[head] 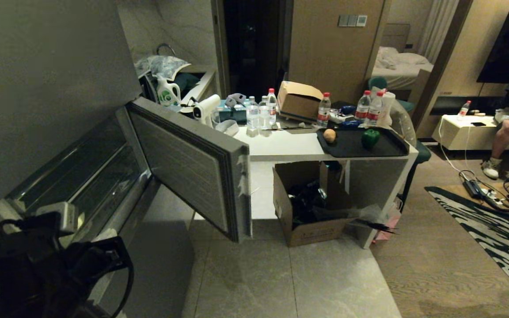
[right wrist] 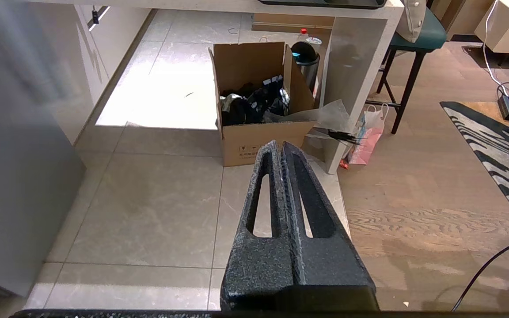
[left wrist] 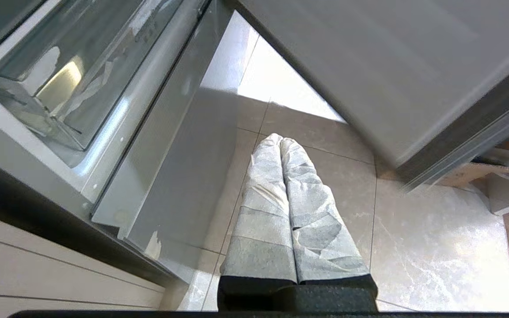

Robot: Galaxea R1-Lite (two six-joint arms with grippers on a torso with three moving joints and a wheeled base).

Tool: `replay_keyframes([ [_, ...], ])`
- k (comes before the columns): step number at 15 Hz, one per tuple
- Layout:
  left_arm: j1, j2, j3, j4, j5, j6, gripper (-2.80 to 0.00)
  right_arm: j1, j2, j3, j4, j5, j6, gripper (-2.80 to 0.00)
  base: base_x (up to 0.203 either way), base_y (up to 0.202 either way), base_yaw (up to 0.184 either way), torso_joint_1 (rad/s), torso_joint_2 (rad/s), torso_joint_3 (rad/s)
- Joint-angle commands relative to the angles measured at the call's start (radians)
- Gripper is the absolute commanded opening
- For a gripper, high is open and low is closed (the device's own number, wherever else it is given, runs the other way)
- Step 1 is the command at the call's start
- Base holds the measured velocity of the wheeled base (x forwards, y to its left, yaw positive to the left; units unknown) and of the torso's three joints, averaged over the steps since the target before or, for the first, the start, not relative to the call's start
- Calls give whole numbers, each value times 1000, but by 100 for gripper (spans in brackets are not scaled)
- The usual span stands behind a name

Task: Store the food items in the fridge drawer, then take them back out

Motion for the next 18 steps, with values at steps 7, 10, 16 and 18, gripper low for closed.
replay_keyframes([
  [7,-135,-396,107,93,60,44,-280,0,0,0,1,1,-2,-280,0,0,0,0,0,0],
  [10,-72,-619,111,273,77,80,-280,0,0,0,1,1,-2,-280,0,0,0,0,0,0],
  [16,195,-1290,104,879,-25,139,-280,0,0,0,2,1,-2,-280,0,0,0,0,0,0],
  [18,237,-1518,71,1188,-244,188,-280,0,0,0,4,2,-5,-280,0,0,0,0,0,0],
])
